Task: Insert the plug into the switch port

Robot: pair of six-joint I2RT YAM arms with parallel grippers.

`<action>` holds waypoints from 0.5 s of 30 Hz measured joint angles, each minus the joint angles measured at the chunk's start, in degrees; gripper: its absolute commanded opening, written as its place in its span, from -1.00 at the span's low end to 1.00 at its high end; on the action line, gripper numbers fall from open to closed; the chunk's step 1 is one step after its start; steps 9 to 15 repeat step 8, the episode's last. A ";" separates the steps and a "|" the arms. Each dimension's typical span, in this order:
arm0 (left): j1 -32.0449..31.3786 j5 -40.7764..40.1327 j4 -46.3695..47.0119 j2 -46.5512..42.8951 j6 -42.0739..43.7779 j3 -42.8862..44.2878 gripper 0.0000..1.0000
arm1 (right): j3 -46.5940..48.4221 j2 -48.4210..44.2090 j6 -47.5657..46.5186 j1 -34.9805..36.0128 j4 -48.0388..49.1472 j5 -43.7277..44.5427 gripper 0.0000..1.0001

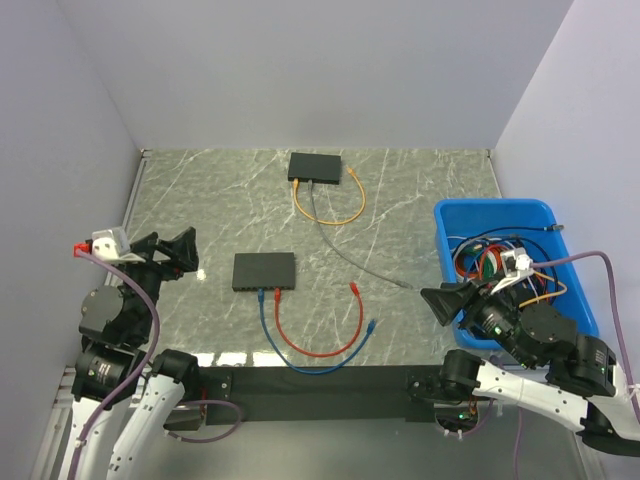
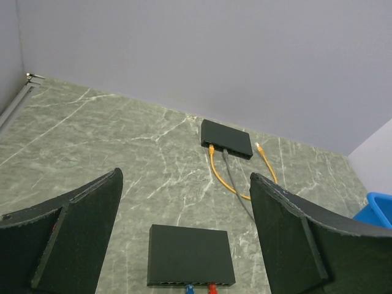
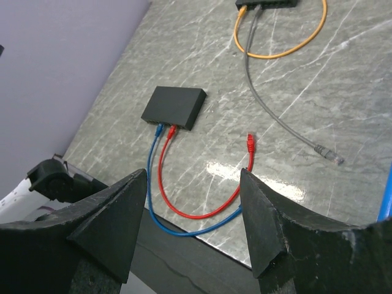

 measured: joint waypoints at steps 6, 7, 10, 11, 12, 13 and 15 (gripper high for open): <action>0.00 -0.42 0.00 0.20 -0.02 -0.02 0.82 | 0.00 -0.55 -0.31 0.00 0.02 -0.07 0.19; 0.00 -0.42 -0.02 0.20 -0.02 -0.02 0.82 | 0.00 -0.55 -0.42 0.00 0.02 -0.22 0.18; 0.00 -0.44 -0.02 0.20 -0.02 -0.02 0.82 | 0.00 -0.52 -0.50 0.00 0.02 -0.35 0.18; 0.00 -0.44 -0.02 0.20 -0.02 -0.02 0.82 | 0.00 -0.52 -0.50 0.00 0.02 -0.35 0.18; 0.00 -0.44 -0.02 0.20 -0.02 -0.02 0.82 | 0.00 -0.52 -0.50 0.00 0.02 -0.35 0.18; 0.00 -0.44 -0.02 0.20 -0.02 -0.02 0.82 | 0.00 -0.52 -0.50 0.00 0.02 -0.35 0.18; 0.00 -0.44 -0.02 0.20 -0.02 -0.02 0.82 | 0.00 -0.52 -0.50 0.00 0.02 -0.35 0.18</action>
